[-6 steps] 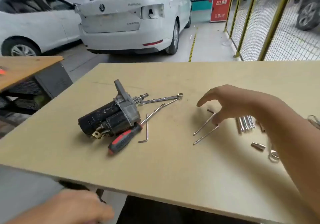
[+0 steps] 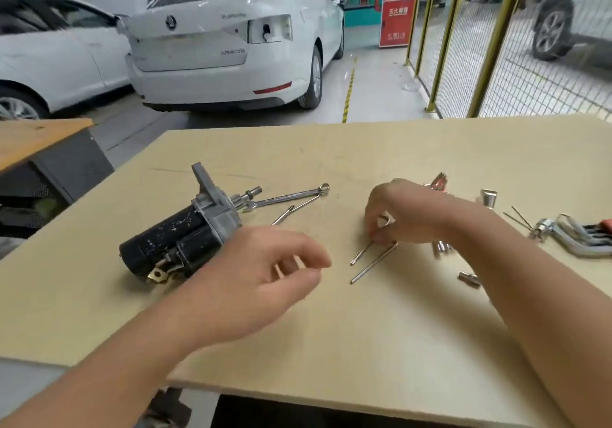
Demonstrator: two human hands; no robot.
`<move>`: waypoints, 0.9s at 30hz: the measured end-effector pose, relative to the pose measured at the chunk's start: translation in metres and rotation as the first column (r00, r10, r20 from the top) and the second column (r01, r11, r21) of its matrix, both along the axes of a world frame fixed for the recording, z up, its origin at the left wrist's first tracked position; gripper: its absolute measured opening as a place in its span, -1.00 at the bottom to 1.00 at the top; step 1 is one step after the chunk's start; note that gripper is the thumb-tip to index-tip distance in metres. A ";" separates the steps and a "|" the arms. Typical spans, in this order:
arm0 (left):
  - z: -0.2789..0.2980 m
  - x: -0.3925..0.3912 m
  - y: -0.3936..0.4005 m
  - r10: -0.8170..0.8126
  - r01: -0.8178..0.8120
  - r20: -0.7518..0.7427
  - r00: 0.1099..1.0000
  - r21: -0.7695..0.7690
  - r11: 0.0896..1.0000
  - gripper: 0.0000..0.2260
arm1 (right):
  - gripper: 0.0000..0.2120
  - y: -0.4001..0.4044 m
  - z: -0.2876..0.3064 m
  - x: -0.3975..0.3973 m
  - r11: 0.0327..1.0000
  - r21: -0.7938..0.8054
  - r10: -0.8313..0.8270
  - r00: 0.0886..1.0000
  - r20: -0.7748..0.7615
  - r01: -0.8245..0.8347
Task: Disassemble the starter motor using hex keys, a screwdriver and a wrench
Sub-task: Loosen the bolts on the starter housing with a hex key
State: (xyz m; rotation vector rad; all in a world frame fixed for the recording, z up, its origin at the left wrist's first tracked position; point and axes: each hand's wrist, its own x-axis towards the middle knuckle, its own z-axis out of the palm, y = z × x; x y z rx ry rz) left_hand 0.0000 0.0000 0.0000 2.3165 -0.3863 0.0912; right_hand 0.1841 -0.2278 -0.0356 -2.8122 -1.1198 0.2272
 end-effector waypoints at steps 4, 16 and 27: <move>-0.035 0.093 -0.073 0.173 -0.173 -0.004 0.985 0.066 0.983 -0.81 | -0.91 -0.001 -0.009 -0.004 0.990 -0.140 0.021 0.994 0.110 -0.005; -0.075 0.124 -0.061 0.289 -0.292 0.053 0.956 0.064 0.954 -0.91 | -0.83 -0.007 -0.012 0.001 0.744 0.663 -0.103 0.995 -0.008 0.082; -0.075 0.128 -0.053 0.256 -0.280 -0.114 0.960 -0.365 0.888 -0.76 | -0.81 0.004 -0.014 -0.010 0.166 0.854 0.078 0.857 -0.510 0.493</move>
